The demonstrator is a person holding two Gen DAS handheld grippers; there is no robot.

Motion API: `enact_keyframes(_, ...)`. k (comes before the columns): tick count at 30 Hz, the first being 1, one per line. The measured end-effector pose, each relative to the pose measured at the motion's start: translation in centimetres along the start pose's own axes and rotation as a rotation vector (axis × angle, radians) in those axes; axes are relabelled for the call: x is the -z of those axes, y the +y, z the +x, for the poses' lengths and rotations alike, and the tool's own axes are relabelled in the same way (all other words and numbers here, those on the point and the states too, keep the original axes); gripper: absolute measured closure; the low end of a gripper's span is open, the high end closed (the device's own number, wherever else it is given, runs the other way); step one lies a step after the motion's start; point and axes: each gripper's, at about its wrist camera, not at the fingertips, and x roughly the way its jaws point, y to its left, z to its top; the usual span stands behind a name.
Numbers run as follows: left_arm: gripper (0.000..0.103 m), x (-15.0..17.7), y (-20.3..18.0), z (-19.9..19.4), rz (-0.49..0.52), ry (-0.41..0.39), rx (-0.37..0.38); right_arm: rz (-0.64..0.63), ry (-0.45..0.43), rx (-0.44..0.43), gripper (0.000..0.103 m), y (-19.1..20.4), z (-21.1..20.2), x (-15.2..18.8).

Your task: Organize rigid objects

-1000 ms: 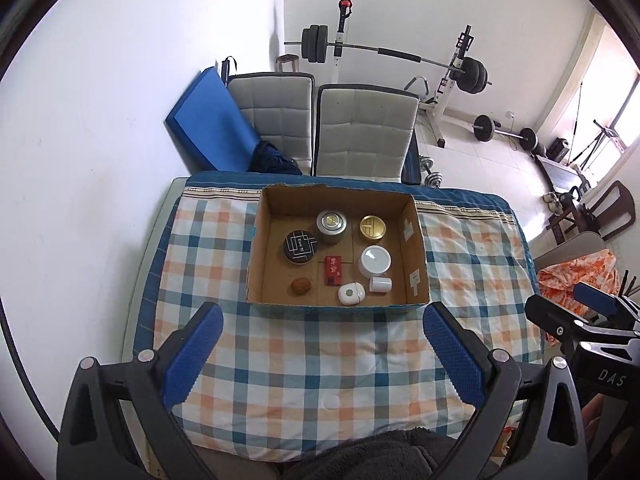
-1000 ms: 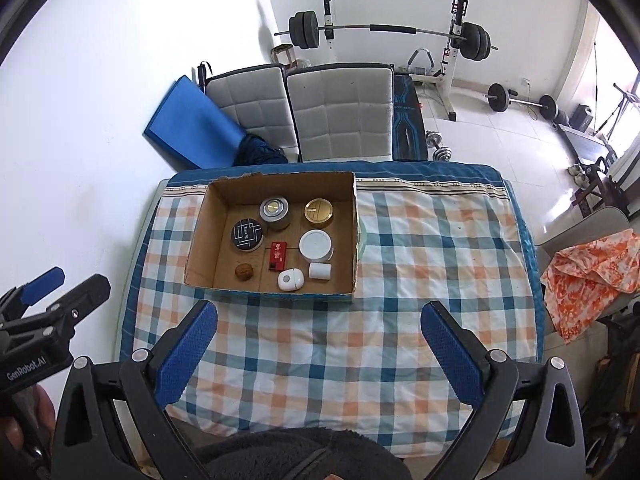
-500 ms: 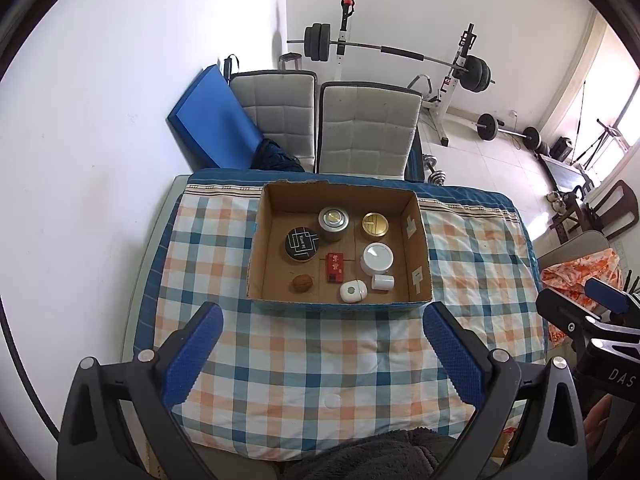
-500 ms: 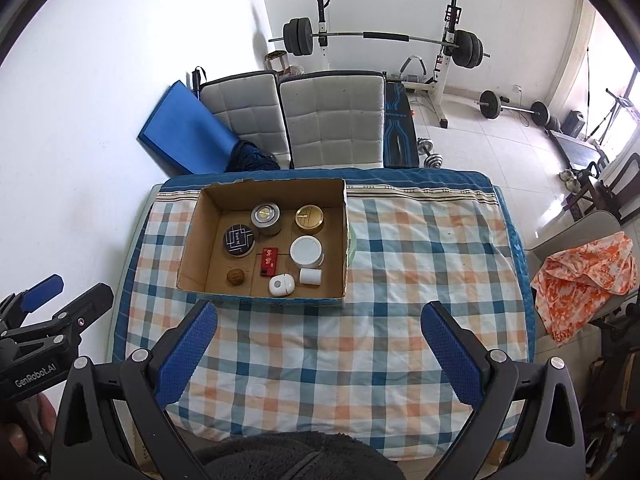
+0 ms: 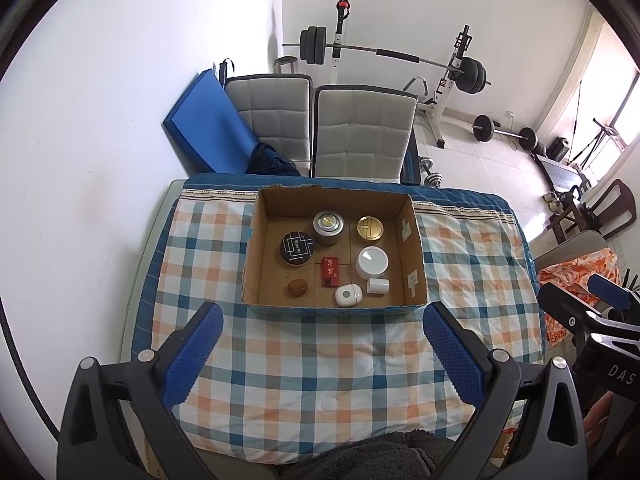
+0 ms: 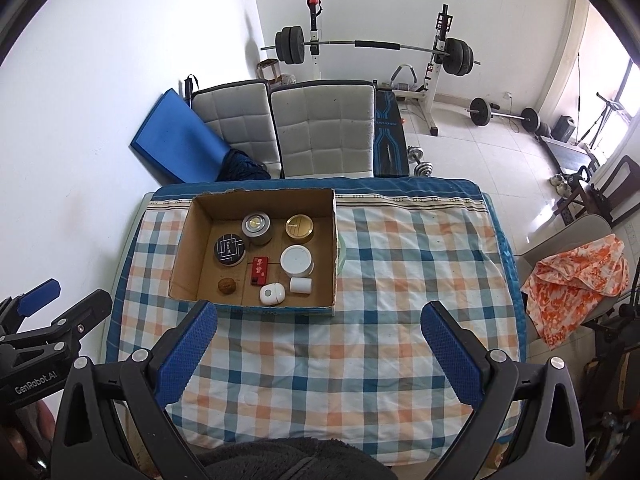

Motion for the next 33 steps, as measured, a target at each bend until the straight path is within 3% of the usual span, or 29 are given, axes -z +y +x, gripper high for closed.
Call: enact_keyframes(33, 0.0, -0.8, -0.49, -0.11, 0.006, -0.011, 0.003, 0.024, -0.03, 0.025, 0.0, -0.36, -0.5, -0.65)
